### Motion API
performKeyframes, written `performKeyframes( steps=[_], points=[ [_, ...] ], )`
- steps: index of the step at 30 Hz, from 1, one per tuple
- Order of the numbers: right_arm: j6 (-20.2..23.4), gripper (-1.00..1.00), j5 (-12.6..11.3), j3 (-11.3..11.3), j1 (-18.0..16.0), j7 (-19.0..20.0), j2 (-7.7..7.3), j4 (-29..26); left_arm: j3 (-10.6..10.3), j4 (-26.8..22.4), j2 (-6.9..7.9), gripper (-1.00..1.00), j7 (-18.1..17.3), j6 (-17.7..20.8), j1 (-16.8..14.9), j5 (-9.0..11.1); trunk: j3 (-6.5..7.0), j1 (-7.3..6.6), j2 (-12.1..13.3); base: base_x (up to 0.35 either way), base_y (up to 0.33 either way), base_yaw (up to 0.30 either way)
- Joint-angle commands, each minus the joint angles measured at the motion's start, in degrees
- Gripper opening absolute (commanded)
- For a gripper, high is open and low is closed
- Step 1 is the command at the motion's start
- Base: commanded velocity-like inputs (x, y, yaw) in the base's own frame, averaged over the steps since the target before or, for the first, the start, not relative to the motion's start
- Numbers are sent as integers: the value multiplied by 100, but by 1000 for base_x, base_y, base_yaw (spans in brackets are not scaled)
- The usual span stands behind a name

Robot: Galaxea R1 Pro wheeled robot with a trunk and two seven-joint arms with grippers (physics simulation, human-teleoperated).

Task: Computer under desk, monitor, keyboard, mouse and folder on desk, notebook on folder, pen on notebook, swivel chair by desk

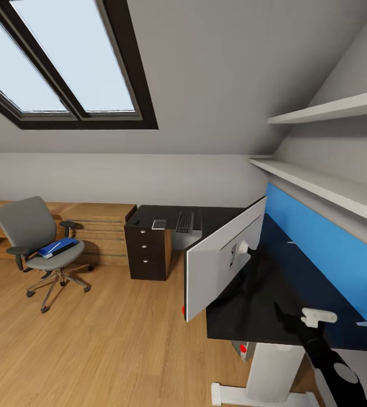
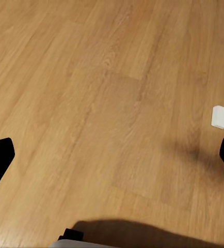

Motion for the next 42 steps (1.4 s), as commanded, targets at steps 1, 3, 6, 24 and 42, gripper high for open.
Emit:
performKeyframes(
  steps=[1,3,6,24,42],
  points=[
    [2,100,-60,-7,-1,38,1,14,-28,6,1,100,-28,-17,-3,60,-2,2,-4,0,0,0],
    [-3,100,-59,-2,-1,37,4,125,-27,4,6,100,-19,-16,-3,60,-2,2,-4,0,0,0],
    [-3,100,-63,-8,-1,39,4,187,-22,3,8,100,-12,-15,-3,64,-2,2,-4,0,0,0],
    [-230,100,-60,-17,-1,54,8,215,-17,-24,19,100,4,-15,-3,68,-289,353,-646,0,0,0],
    [-509,100,-85,-17,-1,63,4,200,-16,-24,11,100,3,-14,-3,69,-613,749,-1368,0,0,0]
  ],
)
